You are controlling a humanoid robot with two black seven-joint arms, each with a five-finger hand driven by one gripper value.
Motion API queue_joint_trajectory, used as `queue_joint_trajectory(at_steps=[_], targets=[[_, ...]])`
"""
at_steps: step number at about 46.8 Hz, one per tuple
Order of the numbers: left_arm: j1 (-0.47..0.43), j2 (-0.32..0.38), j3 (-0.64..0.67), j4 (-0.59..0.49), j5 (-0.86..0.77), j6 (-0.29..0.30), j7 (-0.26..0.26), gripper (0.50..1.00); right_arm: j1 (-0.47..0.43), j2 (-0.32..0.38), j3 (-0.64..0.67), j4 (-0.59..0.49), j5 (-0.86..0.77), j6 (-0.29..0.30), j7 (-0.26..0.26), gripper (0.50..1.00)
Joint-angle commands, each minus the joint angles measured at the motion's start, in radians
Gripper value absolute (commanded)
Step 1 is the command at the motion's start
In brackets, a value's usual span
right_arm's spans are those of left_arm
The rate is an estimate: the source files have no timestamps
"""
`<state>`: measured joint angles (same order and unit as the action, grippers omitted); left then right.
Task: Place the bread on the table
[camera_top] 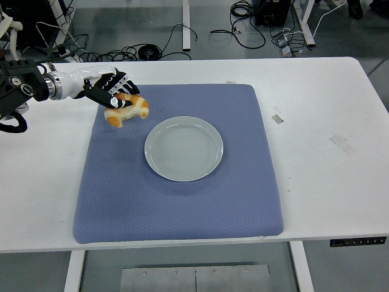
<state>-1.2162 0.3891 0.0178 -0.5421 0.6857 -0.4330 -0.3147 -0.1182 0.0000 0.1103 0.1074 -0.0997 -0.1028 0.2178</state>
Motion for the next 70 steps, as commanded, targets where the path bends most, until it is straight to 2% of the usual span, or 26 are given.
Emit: queue_joint_trajectory(at_steps=[1,20,40,48,55,65,70], targets=[[0.012,0.0,0.002,0.014,0.0,0.0,0.0,0.622,0.0,0.0,0.0,0.0,0.0,0.0,0.0,1.0],[0.037,0.0,0.002,0.025,0.0,0.004,0.0,0.637,0.0,0.0,0.0,0.0,0.0,0.0,0.0,1.0],[0.037,-0.006,-0.006,0.027,-0.002,0.005,0.0,0.692,-0.001,0.0,0.0,0.0,0.0,0.0,0.0,1.0],[0.037,-0.006,-0.007,0.027,-0.003,0.005,0.0,0.742,-0.001,0.0,0.0,0.0,0.0,0.0,0.0,1.0],[0.037,-0.007,-0.009,0.027,-0.003,0.007,0.0,0.761,-0.001,0.0,0.0,0.0,0.0,0.0,0.0,1.0],[0.037,-0.007,-0.006,0.028,-0.074,0.014,0.0,0.849,-0.001,0.0,0.002,0.001,0.0,0.0,0.0,1.0],[0.035,-0.007,-0.009,0.033,-0.089,0.016,0.0,0.872,-0.001,0.0,0.002,0.001,0.0,0.0,0.0,1.0]])
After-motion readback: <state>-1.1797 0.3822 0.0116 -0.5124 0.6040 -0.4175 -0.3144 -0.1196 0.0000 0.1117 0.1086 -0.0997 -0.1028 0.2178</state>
